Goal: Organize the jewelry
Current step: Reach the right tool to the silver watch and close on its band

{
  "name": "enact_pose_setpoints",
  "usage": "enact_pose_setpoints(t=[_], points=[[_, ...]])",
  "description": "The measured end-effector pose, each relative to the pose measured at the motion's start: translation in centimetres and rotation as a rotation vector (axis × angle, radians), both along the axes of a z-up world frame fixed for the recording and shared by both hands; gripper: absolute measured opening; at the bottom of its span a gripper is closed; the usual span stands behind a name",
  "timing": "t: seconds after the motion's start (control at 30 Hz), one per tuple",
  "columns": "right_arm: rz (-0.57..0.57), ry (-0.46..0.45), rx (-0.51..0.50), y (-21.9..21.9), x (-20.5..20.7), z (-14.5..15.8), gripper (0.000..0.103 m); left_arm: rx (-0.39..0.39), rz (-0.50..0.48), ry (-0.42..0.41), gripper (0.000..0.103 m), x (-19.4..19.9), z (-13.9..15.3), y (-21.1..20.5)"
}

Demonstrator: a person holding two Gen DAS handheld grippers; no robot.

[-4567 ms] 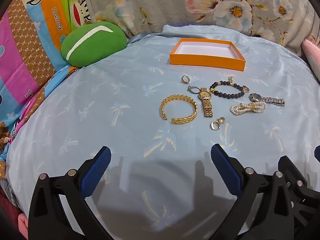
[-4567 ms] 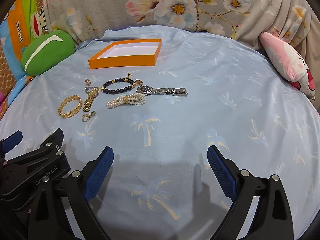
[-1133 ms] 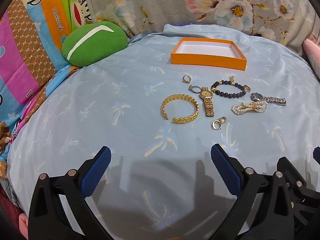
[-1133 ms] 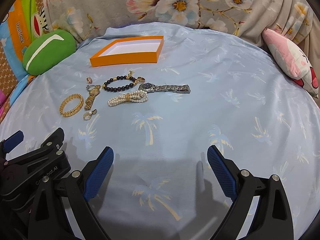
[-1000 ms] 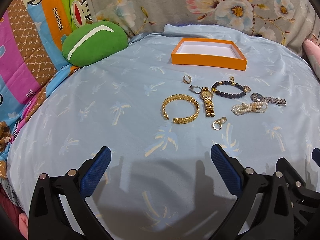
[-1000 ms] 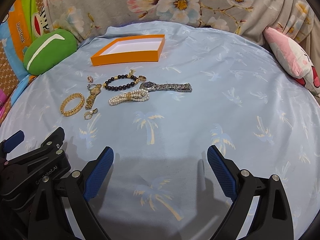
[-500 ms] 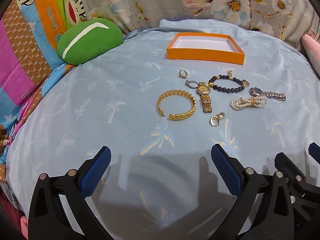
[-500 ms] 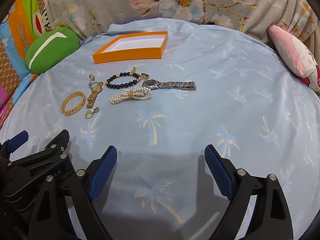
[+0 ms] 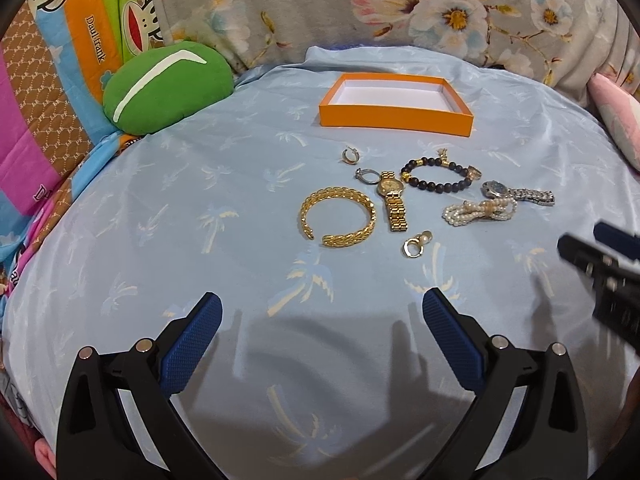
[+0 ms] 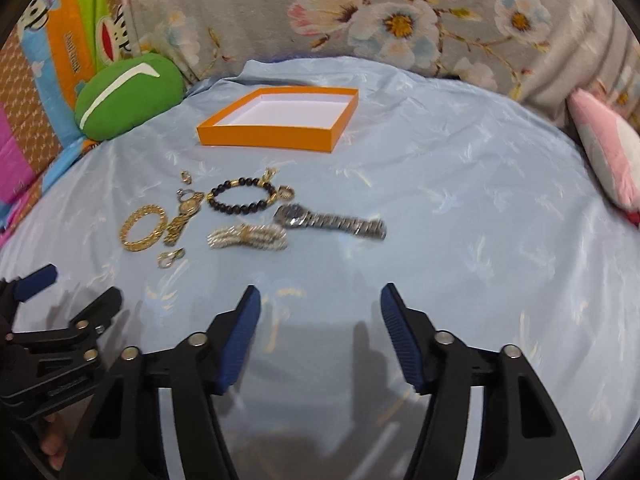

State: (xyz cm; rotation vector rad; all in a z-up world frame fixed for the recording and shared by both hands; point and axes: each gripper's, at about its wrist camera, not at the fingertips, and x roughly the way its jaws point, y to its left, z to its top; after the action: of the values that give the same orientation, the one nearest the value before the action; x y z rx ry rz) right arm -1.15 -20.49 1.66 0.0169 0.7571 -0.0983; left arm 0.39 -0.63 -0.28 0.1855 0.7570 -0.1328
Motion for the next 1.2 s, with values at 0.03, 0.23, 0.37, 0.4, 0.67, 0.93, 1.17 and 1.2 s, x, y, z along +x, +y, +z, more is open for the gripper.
enact_pose_setpoints(t=[0.03,0.23,0.37,0.4,0.67,0.93,1.17,1.2], points=[[0.035,-0.002,-0.025,-0.4,0.8,0.1,0.047,-0.002,-0.008,0.006,0.098,0.1,0.0,-0.1],[0.209,0.01,-0.128,-1.5,4.5,-0.1,0.046,-0.005,-0.036,0.041,0.098,0.9,-0.3,-0.5],[0.308,0.038,-0.117,-2.2,6.7,-0.4,0.044,-0.003,-0.049,0.064,0.098,1.3,-0.7,-0.9],[0.323,0.043,-0.119,-2.3,7.1,-0.6,0.043,-0.004,-0.05,0.065,0.098,1.3,-0.7,-1.0],[0.448,0.099,-0.076,-1.9,9.5,-1.8,0.037,-0.002,-0.031,0.062,0.098,2.1,-0.6,-1.3],[0.416,0.123,0.038,-1.9,9.8,-2.0,0.015,0.002,-0.03,0.086,0.098,3.0,-0.6,-1.8],[0.2,0.129,0.088,-3.5,7.9,-1.9,0.01,-0.011,-0.048,0.09,0.098,3.2,-0.3,-2.5],[0.165,0.131,0.1,-4.0,7.4,-1.9,0.01,-0.022,-0.063,0.092,0.098,3.2,-0.1,-2.8]])
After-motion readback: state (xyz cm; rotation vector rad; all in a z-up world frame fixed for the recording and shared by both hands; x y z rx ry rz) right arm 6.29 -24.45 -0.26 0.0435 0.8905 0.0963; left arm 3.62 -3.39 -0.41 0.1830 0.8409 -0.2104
